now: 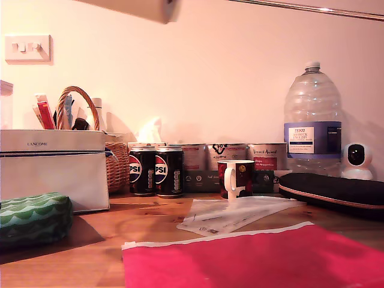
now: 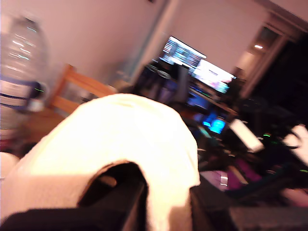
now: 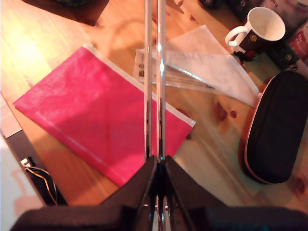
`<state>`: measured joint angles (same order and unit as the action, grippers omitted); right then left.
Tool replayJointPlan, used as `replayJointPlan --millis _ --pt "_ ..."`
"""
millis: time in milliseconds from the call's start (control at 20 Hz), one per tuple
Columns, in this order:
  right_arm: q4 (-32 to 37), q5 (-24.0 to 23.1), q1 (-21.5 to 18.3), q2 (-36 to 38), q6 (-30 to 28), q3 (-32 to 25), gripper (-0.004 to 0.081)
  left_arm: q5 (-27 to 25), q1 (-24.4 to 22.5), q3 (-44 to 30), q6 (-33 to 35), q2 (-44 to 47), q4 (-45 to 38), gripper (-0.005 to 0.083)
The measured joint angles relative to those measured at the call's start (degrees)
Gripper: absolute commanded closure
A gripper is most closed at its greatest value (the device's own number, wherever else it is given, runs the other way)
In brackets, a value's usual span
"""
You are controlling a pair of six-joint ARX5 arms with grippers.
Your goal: Insert the paper towel roll into the metallic stand.
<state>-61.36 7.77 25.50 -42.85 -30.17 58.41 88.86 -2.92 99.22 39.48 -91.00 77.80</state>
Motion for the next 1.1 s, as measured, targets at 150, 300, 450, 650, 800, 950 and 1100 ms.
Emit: replayJointPlan --millis 150,300,450,650,800,950,1100 --pt "0.55 -0.87 -0.02 0.00 -0.13 0.00 0.0783 0.00 1.51 0.00 -0.37 0.00 0.00 0.0798" --pt "0.66 -0.87 0.00 0.00 -0.13 0.00 0.0783 0.00 1.77 0.00 -0.57 0.00 0.00 0.0798" --pt "0.94 -0.72 0.11 0.00 -0.83 0.00 0.0783 0.07 2.08 0.00 -0.57 -0.59 0.00 0.0798" --pt "3.21 -0.52 0.48 -1.05 -1.40 0.00 0.0783 0.63 3.76 0.00 -0.04 -4.98 -0.74 0.0798" --pt "4.46 0.44 0.48 -4.76 -1.40 0.00 0.0783 0.44 4.92 0.00 1.66 -8.35 -1.05 0.0798" --pt "6.58 0.87 0.48 -8.07 -1.44 0.00 0.0783 -0.28 5.57 0.00 2.95 -9.62 -1.01 0.0798" --pt "10.58 3.89 0.46 -11.41 -2.89 0.00 0.0783 -2.47 6.34 0.00 4.22 -9.64 -1.03 0.0798"
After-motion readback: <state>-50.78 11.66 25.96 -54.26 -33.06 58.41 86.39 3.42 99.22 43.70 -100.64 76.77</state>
